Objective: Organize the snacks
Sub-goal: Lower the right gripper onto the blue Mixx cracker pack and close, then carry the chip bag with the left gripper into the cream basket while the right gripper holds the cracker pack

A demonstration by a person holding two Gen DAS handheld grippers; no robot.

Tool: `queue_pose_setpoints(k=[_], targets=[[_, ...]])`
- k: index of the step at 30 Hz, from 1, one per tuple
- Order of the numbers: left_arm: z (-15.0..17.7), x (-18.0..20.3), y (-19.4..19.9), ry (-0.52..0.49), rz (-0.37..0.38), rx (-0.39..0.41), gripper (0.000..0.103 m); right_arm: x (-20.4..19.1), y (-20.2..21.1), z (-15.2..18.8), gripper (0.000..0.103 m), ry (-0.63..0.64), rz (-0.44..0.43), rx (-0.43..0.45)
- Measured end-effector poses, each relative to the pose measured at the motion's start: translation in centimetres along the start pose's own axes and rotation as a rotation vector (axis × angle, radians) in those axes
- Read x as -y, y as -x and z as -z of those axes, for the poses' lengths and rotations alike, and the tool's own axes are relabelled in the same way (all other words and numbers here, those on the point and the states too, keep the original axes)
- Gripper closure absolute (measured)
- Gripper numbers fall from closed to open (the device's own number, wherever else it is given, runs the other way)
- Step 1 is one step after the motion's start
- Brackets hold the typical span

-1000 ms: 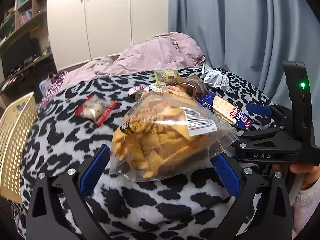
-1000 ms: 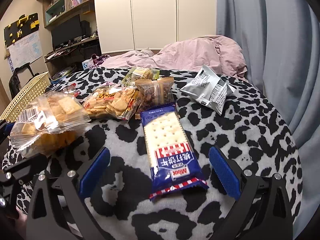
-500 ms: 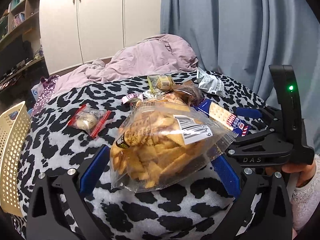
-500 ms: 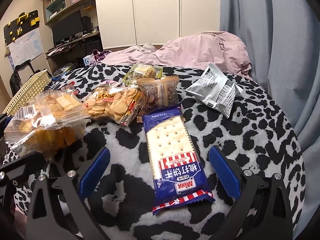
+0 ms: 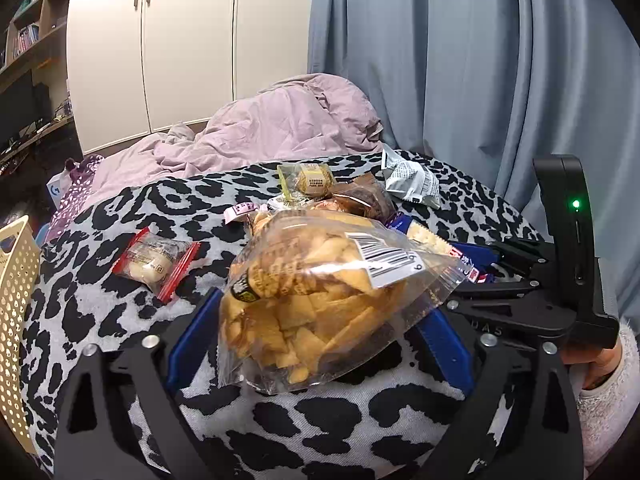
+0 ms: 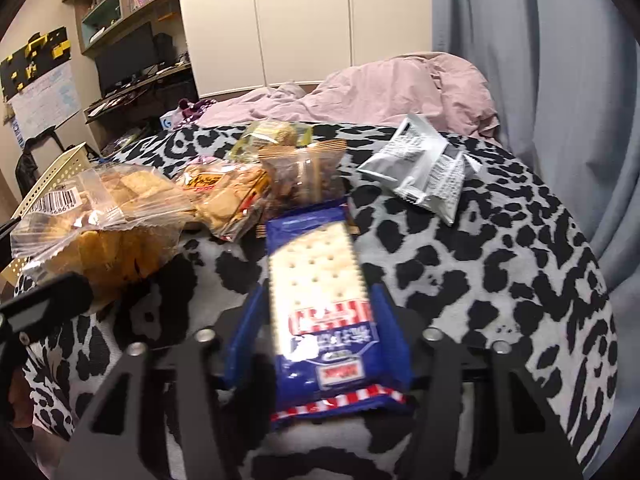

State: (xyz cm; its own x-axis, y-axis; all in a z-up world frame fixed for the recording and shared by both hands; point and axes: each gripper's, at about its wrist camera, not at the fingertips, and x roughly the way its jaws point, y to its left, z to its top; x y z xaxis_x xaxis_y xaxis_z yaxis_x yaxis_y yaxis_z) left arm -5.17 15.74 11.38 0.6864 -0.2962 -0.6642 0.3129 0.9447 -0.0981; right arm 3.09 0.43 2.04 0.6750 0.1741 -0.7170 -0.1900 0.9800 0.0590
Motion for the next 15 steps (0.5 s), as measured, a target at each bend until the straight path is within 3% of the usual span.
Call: queue_pose_setpoints(k=[15], targets=[[-0.7, 0.0, 1.9, 0.038, 0.02, 0.036, 0.016, 0.9, 1.9, 0.0, 0.057, -0.042, -0.021, 0.046]])
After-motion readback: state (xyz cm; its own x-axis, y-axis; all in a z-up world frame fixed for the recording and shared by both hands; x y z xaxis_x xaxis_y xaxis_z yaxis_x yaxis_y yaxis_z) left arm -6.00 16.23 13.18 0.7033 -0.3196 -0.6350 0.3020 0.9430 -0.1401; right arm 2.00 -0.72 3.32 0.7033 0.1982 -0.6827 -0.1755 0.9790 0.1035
